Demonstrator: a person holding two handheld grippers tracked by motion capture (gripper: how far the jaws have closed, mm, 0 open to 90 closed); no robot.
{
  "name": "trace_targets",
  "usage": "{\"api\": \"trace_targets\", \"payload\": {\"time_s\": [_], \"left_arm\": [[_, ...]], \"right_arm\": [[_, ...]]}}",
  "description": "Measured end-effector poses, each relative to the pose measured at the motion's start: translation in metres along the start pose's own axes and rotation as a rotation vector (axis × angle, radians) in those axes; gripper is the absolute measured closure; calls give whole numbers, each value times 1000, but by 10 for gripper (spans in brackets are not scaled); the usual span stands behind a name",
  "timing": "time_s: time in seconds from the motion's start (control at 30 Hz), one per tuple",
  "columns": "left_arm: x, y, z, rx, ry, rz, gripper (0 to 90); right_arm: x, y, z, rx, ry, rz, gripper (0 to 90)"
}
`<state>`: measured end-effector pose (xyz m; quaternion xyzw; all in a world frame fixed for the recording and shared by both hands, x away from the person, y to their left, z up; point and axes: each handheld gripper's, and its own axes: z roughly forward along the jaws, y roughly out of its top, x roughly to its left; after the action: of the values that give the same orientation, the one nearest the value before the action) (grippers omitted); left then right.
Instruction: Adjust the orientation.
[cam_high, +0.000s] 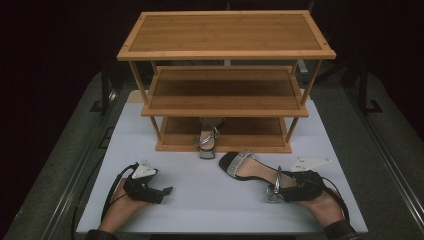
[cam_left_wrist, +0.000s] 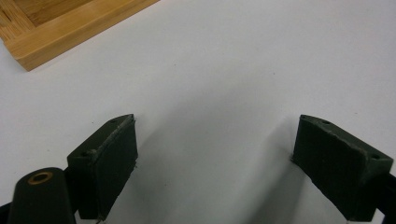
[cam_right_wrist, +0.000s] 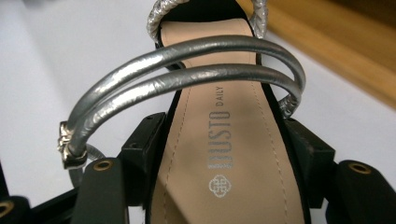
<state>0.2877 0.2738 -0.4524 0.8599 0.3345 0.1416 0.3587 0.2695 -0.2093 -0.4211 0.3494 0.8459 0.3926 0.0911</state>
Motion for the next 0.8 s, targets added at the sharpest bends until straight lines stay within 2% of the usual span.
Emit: {"api": "trace_targets", "payload": {"time_s": [0.17, 0.37, 0.63, 0.8], "left_arm": [[0, 0, 0, 0, 0, 0, 127], [0, 0, 0, 0, 0, 0, 127], [0, 0, 0, 1, -1, 0, 127], [0, 0, 0, 1, -2, 0, 127]], "right_arm": [[-5, 3, -13, -70, -7, 27, 382], [-13, 12, -16, -97, -45, 38, 382], [-29, 29, -9, -123, -132, 77, 382], [-41, 42, 3, -135, -191, 92, 381]]}}
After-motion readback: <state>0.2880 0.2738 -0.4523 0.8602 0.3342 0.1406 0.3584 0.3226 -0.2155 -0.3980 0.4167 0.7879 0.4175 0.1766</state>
